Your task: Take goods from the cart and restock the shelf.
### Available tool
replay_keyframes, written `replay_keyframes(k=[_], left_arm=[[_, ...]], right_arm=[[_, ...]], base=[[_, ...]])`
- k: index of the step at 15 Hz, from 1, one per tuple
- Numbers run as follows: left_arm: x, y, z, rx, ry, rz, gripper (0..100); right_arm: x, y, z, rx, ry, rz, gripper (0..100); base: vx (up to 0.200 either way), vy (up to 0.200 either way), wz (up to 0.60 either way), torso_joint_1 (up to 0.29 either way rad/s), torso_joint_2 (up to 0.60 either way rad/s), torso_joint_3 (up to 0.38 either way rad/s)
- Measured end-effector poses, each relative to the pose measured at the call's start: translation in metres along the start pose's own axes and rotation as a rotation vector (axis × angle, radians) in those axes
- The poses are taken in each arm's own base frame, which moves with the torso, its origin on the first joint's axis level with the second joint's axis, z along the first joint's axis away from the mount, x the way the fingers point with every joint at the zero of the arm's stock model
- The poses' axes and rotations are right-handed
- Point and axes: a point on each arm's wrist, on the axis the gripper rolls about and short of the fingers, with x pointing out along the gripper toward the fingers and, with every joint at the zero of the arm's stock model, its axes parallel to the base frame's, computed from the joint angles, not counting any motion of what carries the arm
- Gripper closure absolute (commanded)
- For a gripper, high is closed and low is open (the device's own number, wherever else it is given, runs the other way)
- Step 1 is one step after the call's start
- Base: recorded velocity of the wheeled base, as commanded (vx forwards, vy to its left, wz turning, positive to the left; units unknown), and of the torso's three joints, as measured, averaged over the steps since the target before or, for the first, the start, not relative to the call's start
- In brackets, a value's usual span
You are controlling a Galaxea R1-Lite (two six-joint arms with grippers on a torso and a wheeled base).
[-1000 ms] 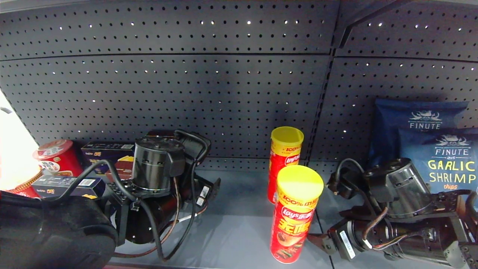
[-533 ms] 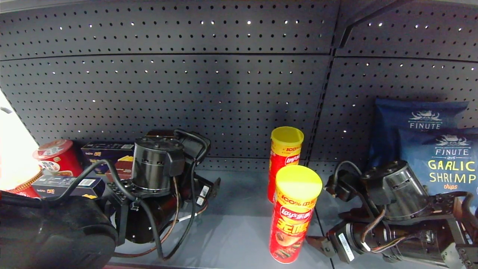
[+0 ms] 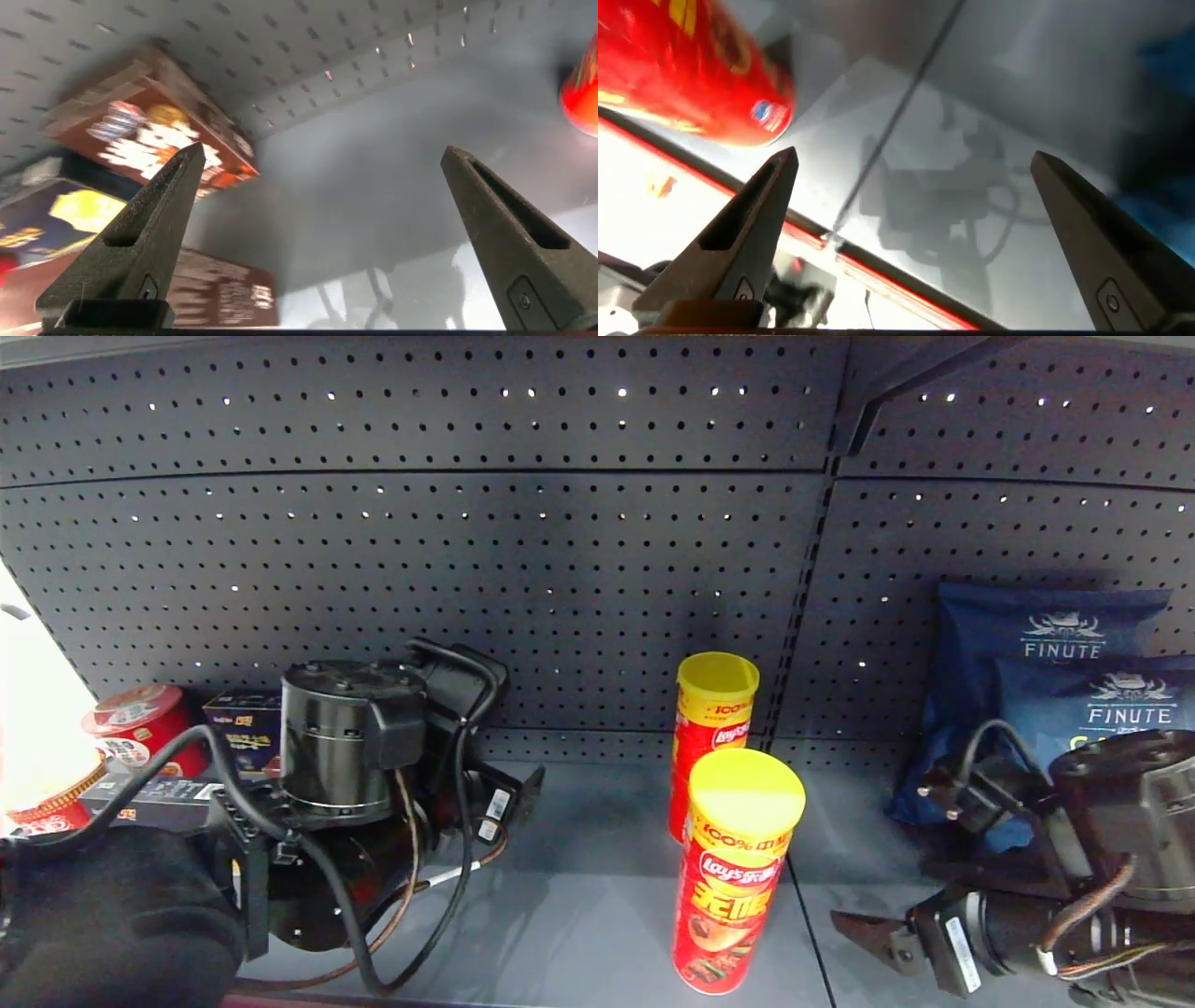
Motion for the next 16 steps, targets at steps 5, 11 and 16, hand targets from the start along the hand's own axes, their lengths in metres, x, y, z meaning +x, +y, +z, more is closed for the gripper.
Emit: replay_keyframes(k=[5,11,16], left_arm=[[-0.041,0.031,0.013,-0.003,-0.099,0.064,0],[-0.125,0.093,-0.044,-0.016,-0.108,0.275,0],[-0.19,0.114,-0.105,-0.187,0.002,0.553,0]], right_arm=[[-0.047,-0.025,-0.01,0.077,-0.109,-0.074,0],[-0.082,-0.053,-0.043,0.209,-0.202,-0.255,0],[-0.112,-0.056,-0.092,0.296,-0.179,-0.408,0]], base=[[0.0,0.0,0.0,0.0,0.0,0.0],[0.0,0.0,0.0,0.0,0.0,0.0],[0.0,0.0,0.0,0.0,0.0,0.0]])
